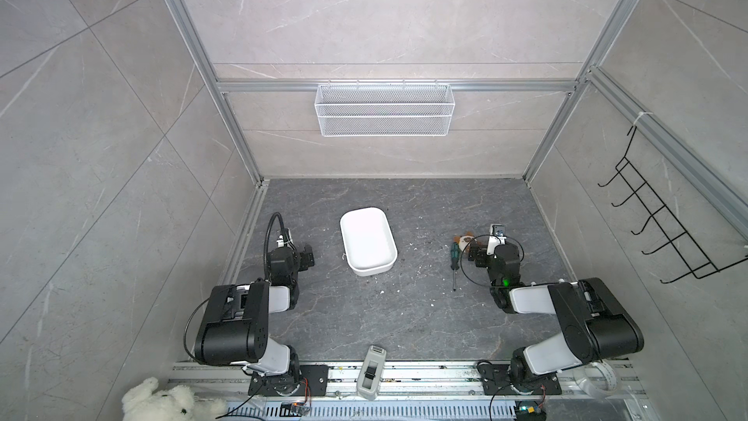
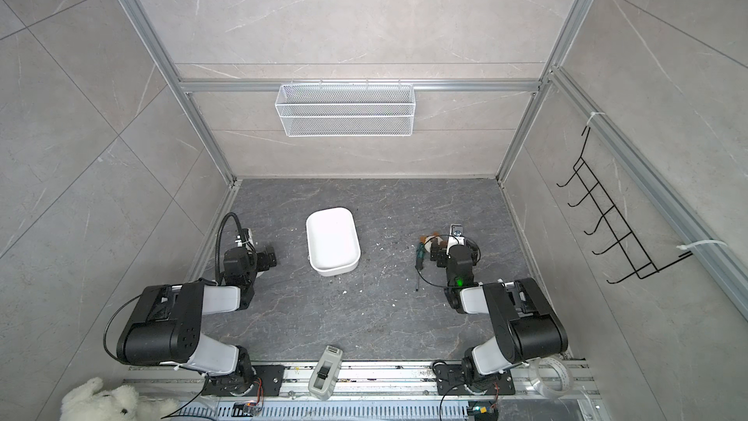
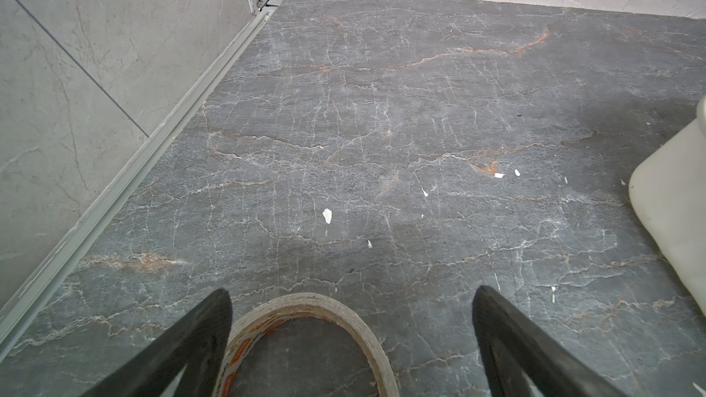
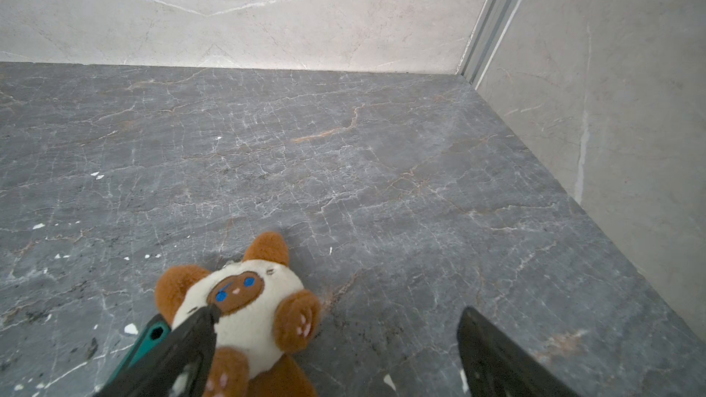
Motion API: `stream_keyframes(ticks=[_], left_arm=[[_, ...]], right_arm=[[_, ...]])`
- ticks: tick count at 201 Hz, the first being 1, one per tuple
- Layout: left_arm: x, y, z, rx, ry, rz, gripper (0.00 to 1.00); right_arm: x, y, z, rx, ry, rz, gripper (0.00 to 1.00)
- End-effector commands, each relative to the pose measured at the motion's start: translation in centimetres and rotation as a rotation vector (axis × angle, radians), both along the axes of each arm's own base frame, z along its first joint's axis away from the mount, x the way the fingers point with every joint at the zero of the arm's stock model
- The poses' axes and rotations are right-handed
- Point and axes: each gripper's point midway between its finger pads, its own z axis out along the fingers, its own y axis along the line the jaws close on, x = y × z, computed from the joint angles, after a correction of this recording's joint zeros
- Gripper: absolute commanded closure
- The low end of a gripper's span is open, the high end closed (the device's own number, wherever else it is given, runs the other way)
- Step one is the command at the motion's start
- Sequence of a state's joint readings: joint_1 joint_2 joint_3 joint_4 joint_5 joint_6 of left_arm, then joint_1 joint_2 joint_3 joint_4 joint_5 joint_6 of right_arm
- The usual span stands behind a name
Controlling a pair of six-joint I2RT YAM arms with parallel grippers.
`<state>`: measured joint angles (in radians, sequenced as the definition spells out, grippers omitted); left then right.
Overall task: Put the screwdriver in the bin
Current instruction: Pick up the screwdriver from the middle-right of the table.
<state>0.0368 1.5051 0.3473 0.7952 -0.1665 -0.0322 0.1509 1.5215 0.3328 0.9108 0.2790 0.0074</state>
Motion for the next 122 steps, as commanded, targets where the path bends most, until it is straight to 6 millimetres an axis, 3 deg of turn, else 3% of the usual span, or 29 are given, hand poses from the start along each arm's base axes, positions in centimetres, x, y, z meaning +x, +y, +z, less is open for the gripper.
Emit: stream_keyframes(ticks=[1, 99, 122], left_arm=[[0.9, 0.1, 1.8, 0.008, -0.071, 0.006, 0.00], [0.9, 0.1, 1.9, 0.008, -0.073, 0.006, 0.00], [0.6, -0.7, 3.0, 0.033, -0.112, -0.035, 0.00]], right_arm=[[0.4, 0.2, 0.6, 0.009, -0.018, 0.009, 0.01], [0.4, 0.1, 0.5, 0.024, -0.013, 0.018, 0.01], [0.8, 0.0, 2.6, -0.002, 0.005, -0.011, 0.01]])
